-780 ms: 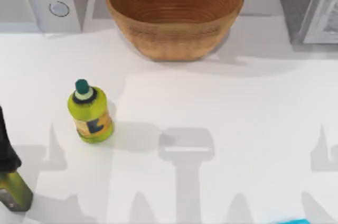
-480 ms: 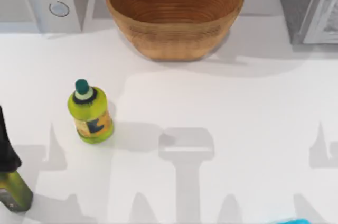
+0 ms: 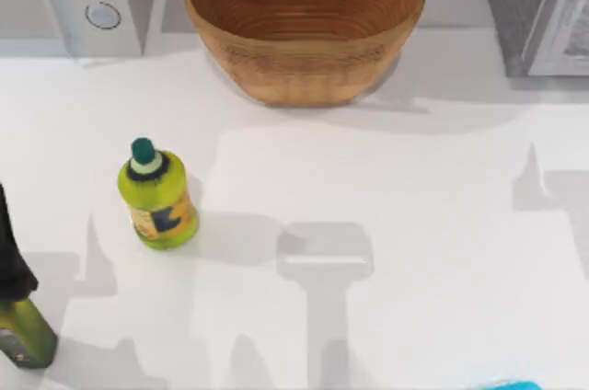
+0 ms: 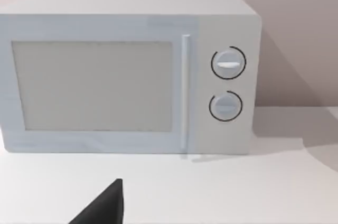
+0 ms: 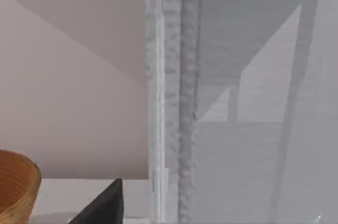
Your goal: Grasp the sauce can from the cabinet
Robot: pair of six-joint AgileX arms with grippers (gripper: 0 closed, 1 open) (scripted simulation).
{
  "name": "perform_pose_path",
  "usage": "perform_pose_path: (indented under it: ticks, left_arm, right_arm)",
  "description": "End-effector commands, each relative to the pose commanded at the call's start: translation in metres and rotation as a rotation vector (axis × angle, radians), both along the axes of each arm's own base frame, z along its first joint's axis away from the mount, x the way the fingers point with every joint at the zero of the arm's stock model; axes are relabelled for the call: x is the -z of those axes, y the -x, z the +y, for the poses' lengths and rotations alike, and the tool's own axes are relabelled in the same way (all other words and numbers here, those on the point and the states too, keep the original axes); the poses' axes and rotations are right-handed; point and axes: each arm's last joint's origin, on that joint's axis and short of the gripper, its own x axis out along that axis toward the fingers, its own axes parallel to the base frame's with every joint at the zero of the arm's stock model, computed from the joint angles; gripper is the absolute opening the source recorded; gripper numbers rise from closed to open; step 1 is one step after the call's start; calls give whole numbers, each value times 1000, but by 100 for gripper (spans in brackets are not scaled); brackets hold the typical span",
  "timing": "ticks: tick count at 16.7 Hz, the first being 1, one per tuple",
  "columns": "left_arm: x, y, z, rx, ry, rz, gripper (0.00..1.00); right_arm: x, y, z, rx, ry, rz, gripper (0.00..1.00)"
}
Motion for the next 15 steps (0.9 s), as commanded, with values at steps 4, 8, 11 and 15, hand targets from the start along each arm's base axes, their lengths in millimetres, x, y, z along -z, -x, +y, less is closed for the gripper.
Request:
perform_pose_path:
  ticks: [4,8,11,15]
  left_arm:
    - [0,0,0,0,0,0,100]
    - [0,0,0,0,0,0,100]
    - [0,0,0,0,0,0,100]
    - [0,0,0,0,0,0,100]
  right_arm:
    - [-87,-39,10,3,3,-3,100]
    - [-149,-83,24,2,2,-18,100]
    - [-175,-109,33,0,0,-28,100]
    - [-187,-124,39,-2,-1,-33,100]
